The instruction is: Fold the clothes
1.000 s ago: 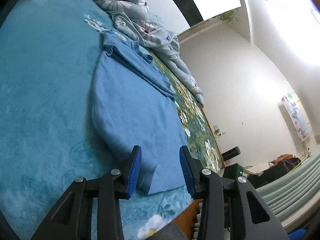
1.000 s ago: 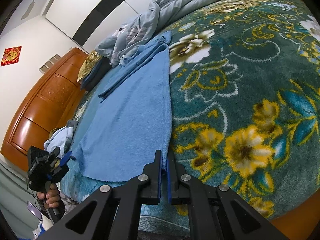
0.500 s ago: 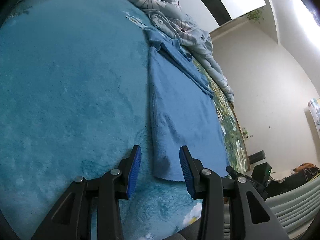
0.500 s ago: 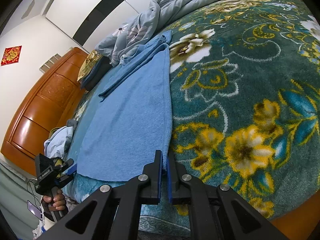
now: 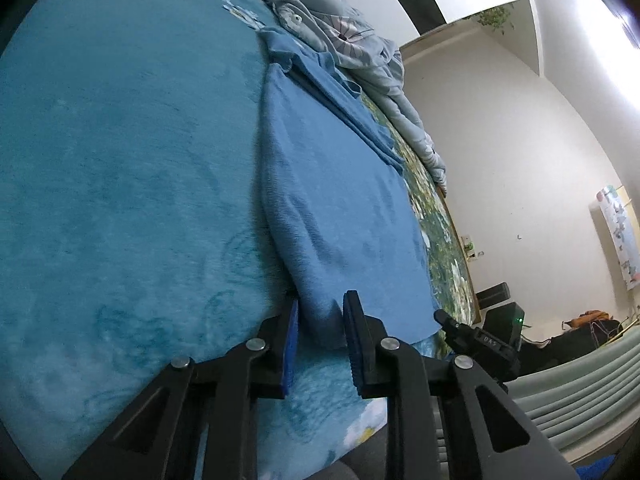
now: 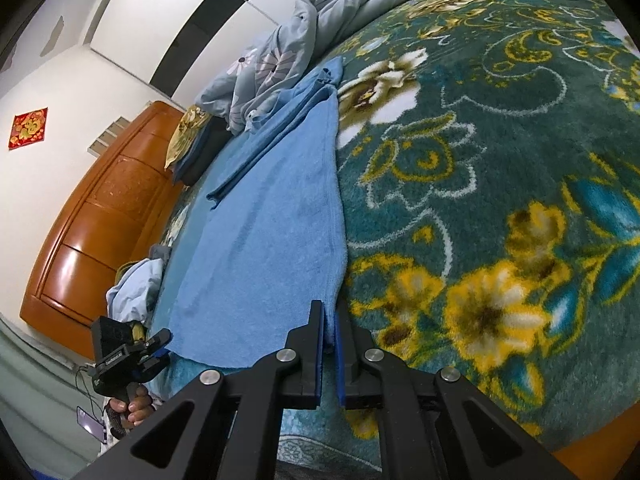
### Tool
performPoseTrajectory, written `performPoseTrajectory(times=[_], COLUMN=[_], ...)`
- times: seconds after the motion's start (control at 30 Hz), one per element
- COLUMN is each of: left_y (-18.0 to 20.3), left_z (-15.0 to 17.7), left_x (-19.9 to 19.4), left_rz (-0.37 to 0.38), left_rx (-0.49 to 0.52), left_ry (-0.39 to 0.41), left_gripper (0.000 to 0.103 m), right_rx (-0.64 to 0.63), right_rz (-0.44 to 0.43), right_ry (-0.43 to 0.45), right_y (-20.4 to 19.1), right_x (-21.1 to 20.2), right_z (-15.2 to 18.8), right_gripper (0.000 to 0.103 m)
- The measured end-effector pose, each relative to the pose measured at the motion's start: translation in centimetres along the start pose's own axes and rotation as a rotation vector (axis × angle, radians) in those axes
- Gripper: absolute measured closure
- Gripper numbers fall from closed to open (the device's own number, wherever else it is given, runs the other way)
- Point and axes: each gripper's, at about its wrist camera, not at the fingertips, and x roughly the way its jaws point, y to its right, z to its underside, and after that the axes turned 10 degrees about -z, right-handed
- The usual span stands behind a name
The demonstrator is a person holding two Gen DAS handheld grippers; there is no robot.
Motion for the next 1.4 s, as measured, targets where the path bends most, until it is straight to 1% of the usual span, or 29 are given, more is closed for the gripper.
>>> performPoseTrajectory(times=[0.1,0.23,0.33,0.47,0.53,0.57,0.6,0.67,0.8,0.97,1.03,1.07,1.17,1.2,1.23,1.3,1.4], left_y=[-0.4,-0.6,0.0,1.1,1.3,1.3,1.3,1.2,2.2,4.7,5.3,5.2,4.5,3.5,2.5,0.8,-0.4], left_z=[-0.1,-0.6,-1.0,-1.1,-1.4,-1.6,-1.8,-2.2,-3.4,-4.7,-4.8,-4.6,-3.9,-3.4,-2.9,-2.2,-1.9], left_x=[-0.1,0.5,0.7,-0.2,-0.6,-0.5,-0.3,0.1,2.2,4.3,3.7,3.0,1.0,0.1,-0.3,-0.9,-0.4], left_rz=[0.005,0.029,0.054,0.135,0.171,0.175,0.175,0.175,0.183,0.170,0.153,0.129,0.038,-0.007,-0.030,-0.060,-0.083], left_rx=[-0.014,-0.039,-0.040,-0.003,0.000,-0.005,-0.013,-0.029,-0.040,-0.003,0.022,0.031,0.046,0.026,0.000,-0.049,-0.069], left_ry=[-0.001,-0.002,-0.004,0.028,0.045,0.047,0.047,0.047,0.018,-0.013,0.001,0.016,0.067,0.088,0.094,0.097,0.064], left_gripper=[0.080,0.079,0.075,0.074,0.071,0.064,0.061,0.061,0.061,0.061,0.061,0.061,0.061,0.061,0.061,0.061,0.061], right_rx=[-0.006,0.031,0.035,0.021,0.019,0.023,0.027,0.036,0.040,0.037,0.037,0.036,0.036,0.035,0.034,0.029,0.031], right_rz=[-0.008,-0.044,-0.058,-0.060,-0.060,-0.059,-0.061,-0.069,-0.070,-0.065,-0.066,-0.068,-0.074,-0.075,-0.076,-0.075,-0.081], right_ry=[-0.005,0.003,0.000,0.003,0.003,0.001,0.001,0.006,0.007,0.002,0.003,0.003,0.004,0.005,0.005,0.007,0.009], right_y=[0.0,0.4,0.4,0.1,0.1,0.3,0.4,0.6,0.7,0.6,0.6,0.7,0.8,0.8,0.8,0.8,0.9], right_x=[0.3,0.6,0.6,0.6,0.6,0.7,0.8,0.9,0.9,1.0,1.0,0.9,0.9,0.9,0.9,0.9,0.9], right_z=[-0.3,-0.5,-0.4,-0.4,-0.5,-0.5,-0.5,-0.5,-0.5,-0.6,-0.6,-0.6,-0.5,-0.5,-0.5,-0.5,-0.4], right_gripper=[0.096,0.095,0.095,0.095,0.095,0.095,0.095,0.095,0.095,0.095,0.095,0.095,0.095,0.095,0.095,0.095,0.095])
